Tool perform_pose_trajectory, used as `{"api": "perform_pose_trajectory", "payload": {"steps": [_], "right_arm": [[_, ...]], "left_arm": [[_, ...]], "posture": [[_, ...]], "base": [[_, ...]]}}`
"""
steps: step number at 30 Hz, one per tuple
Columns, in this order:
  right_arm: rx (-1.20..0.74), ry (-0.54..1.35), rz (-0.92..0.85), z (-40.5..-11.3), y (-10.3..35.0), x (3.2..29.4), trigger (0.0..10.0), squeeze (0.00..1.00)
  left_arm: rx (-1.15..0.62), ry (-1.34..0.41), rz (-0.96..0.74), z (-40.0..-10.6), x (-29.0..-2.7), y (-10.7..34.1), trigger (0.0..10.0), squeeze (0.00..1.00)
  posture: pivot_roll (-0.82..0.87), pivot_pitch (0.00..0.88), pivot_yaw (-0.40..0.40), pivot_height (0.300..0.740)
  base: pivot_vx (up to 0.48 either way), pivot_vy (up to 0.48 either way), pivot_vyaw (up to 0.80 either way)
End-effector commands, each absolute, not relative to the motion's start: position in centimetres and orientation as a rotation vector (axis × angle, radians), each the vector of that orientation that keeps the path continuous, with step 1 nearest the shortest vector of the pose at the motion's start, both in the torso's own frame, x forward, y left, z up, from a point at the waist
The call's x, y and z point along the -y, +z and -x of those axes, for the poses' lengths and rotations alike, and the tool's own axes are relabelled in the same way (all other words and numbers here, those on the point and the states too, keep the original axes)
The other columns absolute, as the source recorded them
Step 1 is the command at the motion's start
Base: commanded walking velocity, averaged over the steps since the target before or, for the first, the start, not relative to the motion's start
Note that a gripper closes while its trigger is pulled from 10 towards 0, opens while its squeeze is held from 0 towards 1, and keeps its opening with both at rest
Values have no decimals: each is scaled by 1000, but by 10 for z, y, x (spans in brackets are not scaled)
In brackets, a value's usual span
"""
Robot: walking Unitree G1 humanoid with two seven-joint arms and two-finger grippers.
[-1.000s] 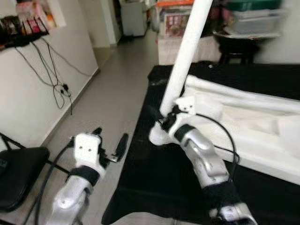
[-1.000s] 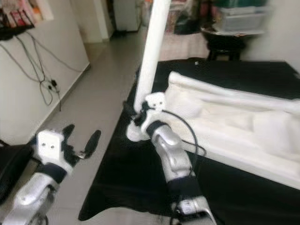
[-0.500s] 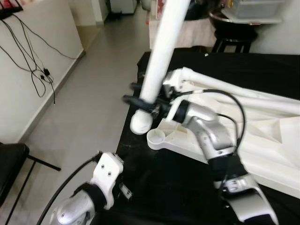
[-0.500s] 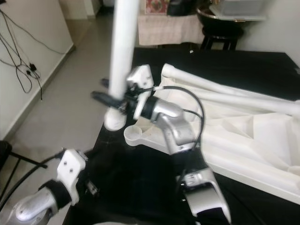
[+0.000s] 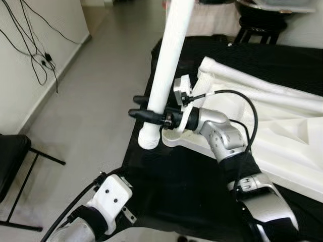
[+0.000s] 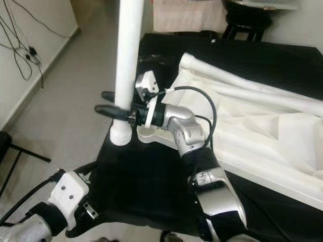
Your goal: Building children table
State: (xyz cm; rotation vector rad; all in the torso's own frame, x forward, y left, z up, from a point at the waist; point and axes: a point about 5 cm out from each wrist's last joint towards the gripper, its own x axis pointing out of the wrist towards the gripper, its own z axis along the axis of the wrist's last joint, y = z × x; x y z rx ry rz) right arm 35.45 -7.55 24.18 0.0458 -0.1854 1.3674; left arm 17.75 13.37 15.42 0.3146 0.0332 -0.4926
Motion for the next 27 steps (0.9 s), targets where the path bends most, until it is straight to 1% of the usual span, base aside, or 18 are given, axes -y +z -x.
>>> {"api": "perform_pose_trajectory", "payload": {"steps": [1, 5, 8, 12, 15, 17, 22, 23, 24, 25, 27], "right_arm": [[224, 1408, -65, -356, 256, 86, 10000, 0], [254, 1470, -81, -355, 268, 99, 10000, 0], [271, 1486, -80, -355, 271, 102, 10000, 0], [300, 1478, -135, -357, 277, 106, 10000, 0], [295, 1491, -122, -357, 276, 105, 10000, 0], [251, 1538, -56, -354, 266, 102, 10000, 0], [211, 1568, 15, -351, 257, 100, 10000, 0], [201, 1562, 64, -351, 254, 98, 10000, 0], [201, 1562, 64, -351, 254, 98, 10000, 0], [192, 1519, 142, -354, 251, 94, 10000, 0], [189, 1490, 220, -356, 251, 86, 10000, 0]], "left_arm": [[-31, -437, -334, -174, -139, 158, 10000, 0], [-31, -442, -340, -169, -137, 158, 10000, 0], [-33, -453, -338, -167, -136, 158, 10000, 0], [-39, -462, -318, -166, -135, 157, 10000, 0], [-38, -469, -318, -166, -135, 156, 10000, 0], [-37, -471, -320, -166, -135, 156, 10000, 0], [-34, -469, -325, -165, -134, 156, 10000, 0], [-32, -469, -331, -165, -134, 156, 10000, 0], [-32, -469, -331, -165, -134, 156, 10000, 0], [-30, -469, -336, -165, -133, 156, 10000, 0], [-28, -473, -343, -165, -132, 155, 10000, 0]], "posture": [[33, 328, 4, 740], [37, 338, 11, 740], [38, 339, 15, 740], [33, 334, 22, 740], [32, 331, 23, 740], [32, 324, 20, 740], [35, 315, 19, 740], [34, 307, 19, 740], [34, 307, 19, 740], [34, 303, 19, 740], [31, 298, 18, 740]], "base": [[0, 0, 0], [0, 0, 0], [0, 0, 0], [0, 0, 0], [0, 0, 0], [0, 0, 0], [0, 0, 0], [0, 0, 0], [0, 0, 0], [0, 0, 0], [0, 0, 0]]}}
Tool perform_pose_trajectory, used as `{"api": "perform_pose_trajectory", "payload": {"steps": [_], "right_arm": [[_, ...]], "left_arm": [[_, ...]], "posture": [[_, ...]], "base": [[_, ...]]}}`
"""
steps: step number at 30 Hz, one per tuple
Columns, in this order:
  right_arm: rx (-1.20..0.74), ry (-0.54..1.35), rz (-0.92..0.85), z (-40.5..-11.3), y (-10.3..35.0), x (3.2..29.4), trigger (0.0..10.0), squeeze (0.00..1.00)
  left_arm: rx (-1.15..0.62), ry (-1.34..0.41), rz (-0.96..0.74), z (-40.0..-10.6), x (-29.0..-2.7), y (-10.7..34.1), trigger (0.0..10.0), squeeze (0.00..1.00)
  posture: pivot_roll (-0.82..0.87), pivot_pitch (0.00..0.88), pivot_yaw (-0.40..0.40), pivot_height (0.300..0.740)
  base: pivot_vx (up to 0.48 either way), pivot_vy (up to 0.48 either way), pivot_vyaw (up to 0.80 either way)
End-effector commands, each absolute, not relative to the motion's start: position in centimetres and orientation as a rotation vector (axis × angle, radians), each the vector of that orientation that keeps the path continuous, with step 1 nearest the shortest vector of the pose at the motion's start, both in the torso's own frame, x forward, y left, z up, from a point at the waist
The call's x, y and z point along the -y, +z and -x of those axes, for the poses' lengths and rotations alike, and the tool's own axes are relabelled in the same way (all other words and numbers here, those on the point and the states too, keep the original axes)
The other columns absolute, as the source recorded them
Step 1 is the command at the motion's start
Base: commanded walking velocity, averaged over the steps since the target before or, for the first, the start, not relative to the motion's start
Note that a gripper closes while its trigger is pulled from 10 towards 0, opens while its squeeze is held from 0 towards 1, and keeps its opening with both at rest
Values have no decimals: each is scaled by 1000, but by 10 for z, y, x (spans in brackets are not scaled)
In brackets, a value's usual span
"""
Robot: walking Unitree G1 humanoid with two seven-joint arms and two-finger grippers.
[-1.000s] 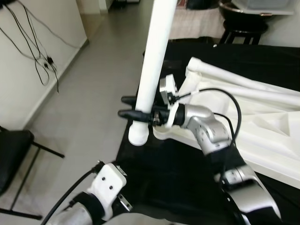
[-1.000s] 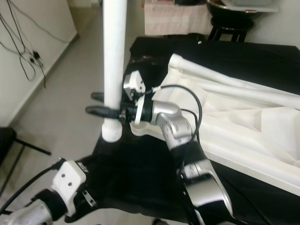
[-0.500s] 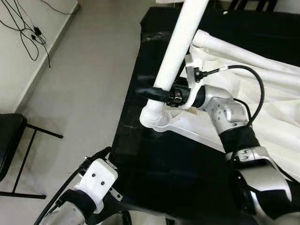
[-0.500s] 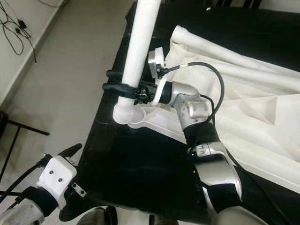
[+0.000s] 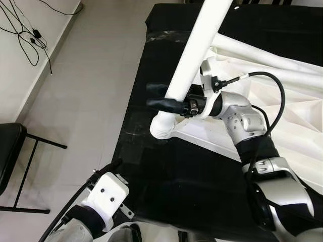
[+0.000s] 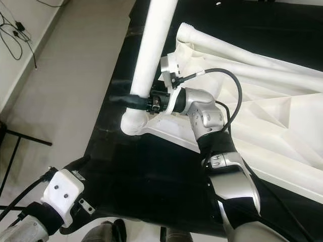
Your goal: Building children table
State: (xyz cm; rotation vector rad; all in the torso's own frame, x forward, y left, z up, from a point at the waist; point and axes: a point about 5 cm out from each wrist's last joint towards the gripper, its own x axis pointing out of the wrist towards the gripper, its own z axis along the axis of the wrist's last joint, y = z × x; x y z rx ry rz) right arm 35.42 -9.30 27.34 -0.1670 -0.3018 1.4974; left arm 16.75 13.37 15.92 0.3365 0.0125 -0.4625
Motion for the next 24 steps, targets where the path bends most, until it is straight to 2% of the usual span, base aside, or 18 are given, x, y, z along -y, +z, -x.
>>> {"api": "perform_pose_trajectory", "payload": {"steps": [1, 24], "right_arm": [[189, 1490, 220, -356, 251, 86, 10000, 0], [63, 1465, 106, -362, 241, 84, 10000, 0]], "left_arm": [[-28, -473, -343, -165, -132, 155, 10000, 0], [-24, -483, -346, -166, -132, 156, 10000, 0]], "posture": [[31, 298, 18, 740], [32, 319, 17, 740]], "base": [[0, 0, 0], [0, 0, 0]]}}
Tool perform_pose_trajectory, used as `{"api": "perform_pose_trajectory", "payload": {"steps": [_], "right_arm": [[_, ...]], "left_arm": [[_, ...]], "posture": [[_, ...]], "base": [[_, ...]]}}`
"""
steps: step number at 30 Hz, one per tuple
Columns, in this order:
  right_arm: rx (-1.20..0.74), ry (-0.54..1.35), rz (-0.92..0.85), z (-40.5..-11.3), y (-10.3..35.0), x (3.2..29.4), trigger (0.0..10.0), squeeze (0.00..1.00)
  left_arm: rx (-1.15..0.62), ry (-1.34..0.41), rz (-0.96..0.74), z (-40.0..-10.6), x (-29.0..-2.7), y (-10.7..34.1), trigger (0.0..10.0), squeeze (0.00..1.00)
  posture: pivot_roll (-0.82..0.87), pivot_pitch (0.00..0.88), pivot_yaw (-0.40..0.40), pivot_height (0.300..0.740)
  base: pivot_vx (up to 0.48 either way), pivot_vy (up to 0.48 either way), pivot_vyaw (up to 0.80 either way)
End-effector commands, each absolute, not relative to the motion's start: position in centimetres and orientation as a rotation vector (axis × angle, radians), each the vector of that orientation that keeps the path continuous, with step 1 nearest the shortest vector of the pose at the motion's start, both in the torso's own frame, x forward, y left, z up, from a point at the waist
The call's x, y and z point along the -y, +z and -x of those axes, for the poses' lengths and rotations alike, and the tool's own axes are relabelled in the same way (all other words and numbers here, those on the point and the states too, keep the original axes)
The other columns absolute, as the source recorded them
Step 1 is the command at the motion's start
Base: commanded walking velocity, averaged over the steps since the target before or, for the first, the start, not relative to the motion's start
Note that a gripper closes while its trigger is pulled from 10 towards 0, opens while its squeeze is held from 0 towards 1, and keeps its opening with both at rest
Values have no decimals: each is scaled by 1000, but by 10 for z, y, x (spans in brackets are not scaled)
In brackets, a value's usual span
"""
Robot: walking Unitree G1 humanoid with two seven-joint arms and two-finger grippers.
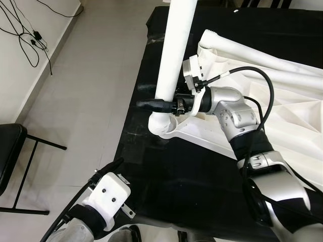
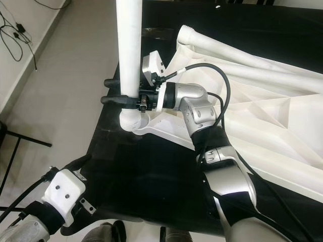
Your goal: Building children table
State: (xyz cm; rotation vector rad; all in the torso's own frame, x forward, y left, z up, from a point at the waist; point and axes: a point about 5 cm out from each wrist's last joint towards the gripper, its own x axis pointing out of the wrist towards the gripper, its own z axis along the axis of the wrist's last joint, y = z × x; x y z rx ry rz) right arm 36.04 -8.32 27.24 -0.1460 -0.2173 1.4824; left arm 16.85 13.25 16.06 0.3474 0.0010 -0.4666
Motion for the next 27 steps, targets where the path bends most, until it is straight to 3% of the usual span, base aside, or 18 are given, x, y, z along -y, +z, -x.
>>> {"api": "perform_pose_trajectory", "payload": {"steps": [1, 21, 27], "right_arm": [[63, 1465, 106, -362, 241, 84, 10000, 0], [24, 1377, 132, -371, 243, 91, 10000, 0], [17, 1355, 226, -370, 237, 86, 10000, 0]], "left_arm": [[-24, -483, -346, -166, -132, 156, 10000, 0], [-22, -488, -359, -167, -132, 156, 10000, 0], [-20, -489, -362, -168, -132, 157, 10000, 0]], "posture": [[32, 319, 17, 740], [27, 321, 17, 740], [27, 322, 17, 740]], "base": [[0, 0, 0], [0, 0, 0], [0, 0, 0]]}}
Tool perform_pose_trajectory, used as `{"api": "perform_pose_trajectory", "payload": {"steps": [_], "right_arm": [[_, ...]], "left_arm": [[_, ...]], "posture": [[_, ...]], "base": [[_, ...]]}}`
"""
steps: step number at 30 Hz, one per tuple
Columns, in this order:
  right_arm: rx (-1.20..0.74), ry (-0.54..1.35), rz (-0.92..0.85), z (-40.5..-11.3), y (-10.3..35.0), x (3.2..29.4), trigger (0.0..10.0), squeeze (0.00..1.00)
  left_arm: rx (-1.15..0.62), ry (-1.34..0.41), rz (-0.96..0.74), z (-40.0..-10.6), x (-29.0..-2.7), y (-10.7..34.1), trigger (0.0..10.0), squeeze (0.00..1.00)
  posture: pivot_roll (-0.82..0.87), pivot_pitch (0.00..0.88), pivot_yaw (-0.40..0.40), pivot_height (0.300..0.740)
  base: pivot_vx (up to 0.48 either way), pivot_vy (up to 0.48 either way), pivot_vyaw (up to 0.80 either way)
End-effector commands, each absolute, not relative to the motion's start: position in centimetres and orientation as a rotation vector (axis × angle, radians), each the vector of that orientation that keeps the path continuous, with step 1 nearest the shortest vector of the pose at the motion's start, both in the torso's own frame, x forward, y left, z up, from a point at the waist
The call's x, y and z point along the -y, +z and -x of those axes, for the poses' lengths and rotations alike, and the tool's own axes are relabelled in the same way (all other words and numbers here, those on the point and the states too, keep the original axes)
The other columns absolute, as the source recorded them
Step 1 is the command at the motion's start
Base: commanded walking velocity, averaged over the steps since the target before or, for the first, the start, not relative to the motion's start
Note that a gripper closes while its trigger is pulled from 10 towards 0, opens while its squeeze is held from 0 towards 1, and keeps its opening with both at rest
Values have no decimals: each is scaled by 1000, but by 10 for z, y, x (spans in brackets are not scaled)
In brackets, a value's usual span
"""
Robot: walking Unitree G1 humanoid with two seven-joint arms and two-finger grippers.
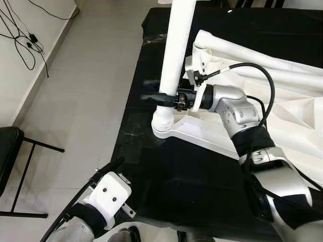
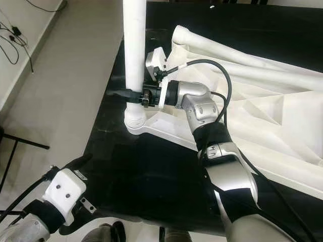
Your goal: Building children table
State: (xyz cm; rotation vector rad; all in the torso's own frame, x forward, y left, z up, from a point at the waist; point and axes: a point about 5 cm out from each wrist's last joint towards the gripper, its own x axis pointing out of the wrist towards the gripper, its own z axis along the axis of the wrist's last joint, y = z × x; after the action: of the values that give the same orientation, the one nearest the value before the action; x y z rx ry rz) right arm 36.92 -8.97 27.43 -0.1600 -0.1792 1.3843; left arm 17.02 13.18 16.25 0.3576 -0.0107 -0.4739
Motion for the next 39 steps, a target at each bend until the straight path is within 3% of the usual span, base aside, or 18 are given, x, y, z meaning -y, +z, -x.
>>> {"api": "perform_pose_trajectory", "payload": {"steps": [1, 10, 25, 32, 39], "right_arm": [[23, 1348, 254, -369, 236, 84, 10000, 0], [97, 1435, 327, -354, 232, 80, 10000, 0], [-10, 1452, 409, -353, 222, 81, 10000, 0], [-78, 1484, 357, -355, 222, 80, 10000, 0], [-144, 1380, 257, -367, 220, 76, 10000, 0]], "left_arm": [[-20, -489, -363, -168, -132, 157, 10000, 0], [-18, -489, -367, -168, -132, 157, 10000, 0], [-20, -497, -369, -168, -131, 155, 10000, 0], [-21, -501, -367, -167, -130, 155, 10000, 0], [-25, -505, -363, -165, -129, 154, 10000, 0]], "posture": [[27, 322, 17, 740], [28, 324, 18, 740], [21, 307, 18, 740], [22, 299, 18, 740], [25, 302, 16, 740]], "base": [[0, 0, 0], [0, 0, 0], [0, 0, 0], [0, 0, 0], [0, 0, 0]]}}
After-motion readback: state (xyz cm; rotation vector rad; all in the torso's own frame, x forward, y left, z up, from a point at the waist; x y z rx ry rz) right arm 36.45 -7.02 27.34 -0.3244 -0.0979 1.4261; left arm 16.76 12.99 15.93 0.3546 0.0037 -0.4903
